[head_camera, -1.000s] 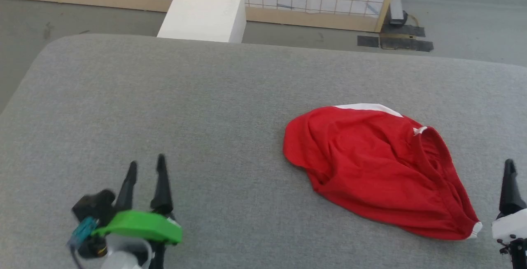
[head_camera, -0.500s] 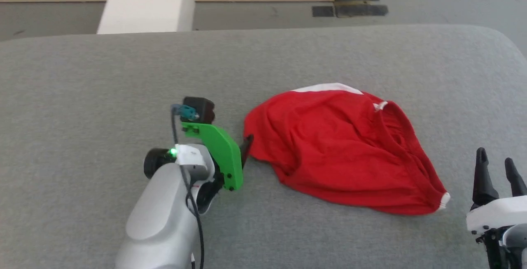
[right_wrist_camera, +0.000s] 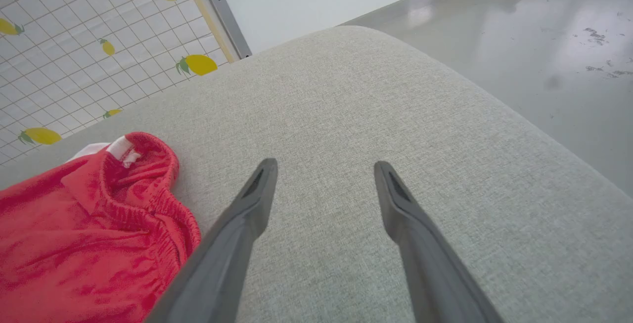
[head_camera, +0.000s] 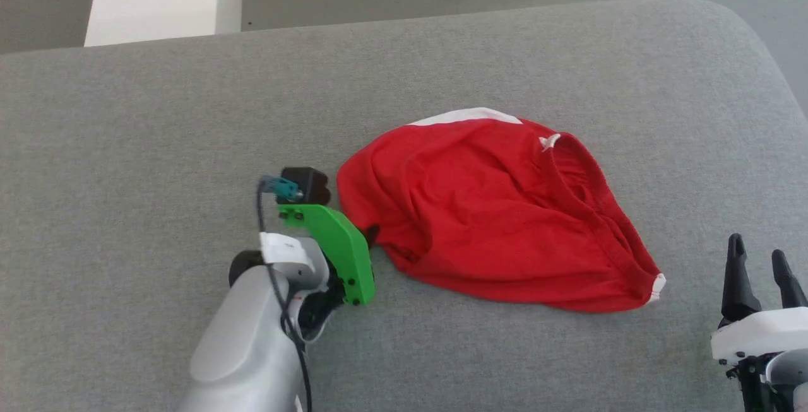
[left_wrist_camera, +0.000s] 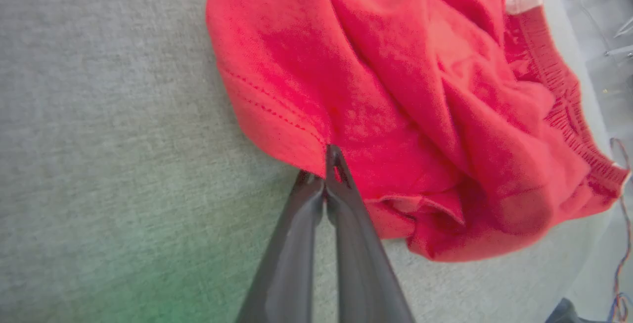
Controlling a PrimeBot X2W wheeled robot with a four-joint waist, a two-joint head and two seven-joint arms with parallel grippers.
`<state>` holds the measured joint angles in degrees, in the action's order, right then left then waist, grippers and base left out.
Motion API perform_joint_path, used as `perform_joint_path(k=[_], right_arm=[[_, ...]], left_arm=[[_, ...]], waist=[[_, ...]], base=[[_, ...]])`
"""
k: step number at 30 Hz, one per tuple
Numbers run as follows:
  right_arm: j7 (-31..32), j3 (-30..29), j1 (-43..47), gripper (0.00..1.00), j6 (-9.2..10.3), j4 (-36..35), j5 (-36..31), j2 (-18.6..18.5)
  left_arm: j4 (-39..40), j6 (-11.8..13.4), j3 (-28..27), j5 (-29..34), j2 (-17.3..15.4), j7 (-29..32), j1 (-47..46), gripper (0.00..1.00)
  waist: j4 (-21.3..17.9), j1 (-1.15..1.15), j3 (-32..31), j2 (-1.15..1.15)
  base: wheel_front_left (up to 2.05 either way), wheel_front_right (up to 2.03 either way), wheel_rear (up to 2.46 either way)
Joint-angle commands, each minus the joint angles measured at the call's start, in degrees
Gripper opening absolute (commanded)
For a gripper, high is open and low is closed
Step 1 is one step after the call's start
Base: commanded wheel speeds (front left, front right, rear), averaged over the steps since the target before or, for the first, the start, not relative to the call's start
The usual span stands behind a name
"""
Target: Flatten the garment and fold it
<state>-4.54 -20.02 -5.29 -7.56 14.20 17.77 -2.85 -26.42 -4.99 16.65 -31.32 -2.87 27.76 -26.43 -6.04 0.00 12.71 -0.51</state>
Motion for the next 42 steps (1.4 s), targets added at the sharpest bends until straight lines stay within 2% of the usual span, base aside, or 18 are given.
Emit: perform_joint_path(k=[1, 7, 10, 14, 17, 21, 25, 26, 27, 31, 33, 36, 39, 40, 42], right_arm=[[-0.3, 0.2, -1.0, 1.0, 0.08, 0.2, -0.4, 0.0], [0.3, 1.6, -0.9, 1.0, 0.08, 1.2, -0.7, 0.0], [0.3, 2.0, -0.6, 1.0, 0.08, 1.7, -0.7, 0.0], [0.3, 2.0, 0.0, 1.0, 0.08, 2.5, -0.6, 0.0], [0.3, 2.0, 0.3, 1.0, 0.08, 2.9, -0.5, 0.0], [0.3, 2.6, 0.3, 1.0, 0.08, 3.5, -0.4, 0.0], [0.3, 2.9, 0.4, 1.0, 0.08, 4.0, -0.4, 0.0], [0.3, 2.9, 0.4, 1.0, 0.08, 4.2, -0.4, 0.0], [0.3, 3.1, 0.4, 1.0, 0.08, 4.6, -0.4, 0.0], [0.4, 4.0, 0.1, 1.0, 0.08, 4.8, -0.7, 0.0], [0.6, 5.2, -0.2, 1.0, 0.08, 4.7, -0.7, 0.0], [1.5, 7.9, -1.2, 1.0, 0.08, 4.3, -0.9, 0.0], [3.6, 11.7, -3.2, 1.0, 0.08, 3.8, -1.3, 0.0], [4.8, 13.3, -4.2, 1.0, 0.08, 3.7, -1.5, 0.0], [7.7, 16.2, -6.4, 1.0, 0.08, 3.8, -1.9, 0.0]], left_arm=[[0.9, 0.2, -1.5, -1.1, 0.0, -1.9, 0.0, 0.0], [7.3, 1.4, -8.5, -4.6, -1.7, -7.5, -2.7, 0.0], [12.4, 1.4, -10.2, -5.9, -2.4, -8.2, -1.4, 0.0], [20.0, 1.2, -8.0, -7.5, -2.4, -4.2, 5.7, 0.0], [24.0, 2.2, -4.9, -8.1, -2.5, 0.6, 13.9, 0.0], [25.3, 4.6, -2.3, -7.5, -3.4, 4.7, 22.8, 0.0], [24.1, 6.6, -0.8, -6.9, -4.1, 7.4, 27.9, 0.0], [23.7, 7.0, -0.7, -6.9, -4.3, 7.8, 28.6, 0.05], [24.1, 7.4, -1.3, -8.5, -4.1, 8.8, 29.8, 1.0], [27.1, 7.8, -5.4, -13.5, -3.5, 8.4, 30.3, 1.0], [29.4, 7.7, -8.9, -16.3, -2.9, 6.0, 30.1, 1.0], [32.1, 5.5, -13.7, -14.6, -3.9, -3.1, 28.3, 1.0], [31.4, 2.8, -16.2, -9.6, -5.1, -13.8, 26.7, 1.0], [30.9, 1.6, -16.5, -6.5, -6.1, -18.7, 26.0, 1.0], [29.5, 0.2, -17.0, -3.1, -5.9, -28.0, 25.0, 1.0]], waist=[[1.8, 0.0, -1.5, 0.51], [5.6, 0.0, -4.8, 0.51], [7.5, 0.0, -6.2, 0.51], [10.2, 0.0, -7.8, 0.51], [11.9, 0.0, -8.4, 0.51], [13.3, 0.0, -8.8, 0.51], [14.2, 0.0, -9.2, 0.51], [14.4, 0.0, -9.3, 0.51], [14.6, 0.0, -9.6, 0.51], [14.8, 0.0, -9.9, 0.51], [14.7, 0.0, -9.9, 0.51], [14.7, 0.0, -9.6, 0.51], [14.7, 0.0, -8.8, 0.51], [14.6, 0.0, -8.5, 0.51], [14.6, 0.0, -7.9, 0.51]], base=[[0.0, 0.0, 0.0], [0.0, 0.0, 0.0], [0.0, 0.0, 0.0], [0.0, 0.0, 0.0], [0.0, 0.0, 0.0], [0.0, 0.0, 0.0], [0.0, 0.0, 0.0], [0.0, 0.0, 0.0], [0.0, 0.0, 0.0], [0.0, 0.0, 0.0], [0.0, 0.0, 0.0], [0.0, 0.0, 0.0], [0.0, 0.0, 0.0], [0.0, 0.0, 0.0], [0.0, 0.0, 0.0]])
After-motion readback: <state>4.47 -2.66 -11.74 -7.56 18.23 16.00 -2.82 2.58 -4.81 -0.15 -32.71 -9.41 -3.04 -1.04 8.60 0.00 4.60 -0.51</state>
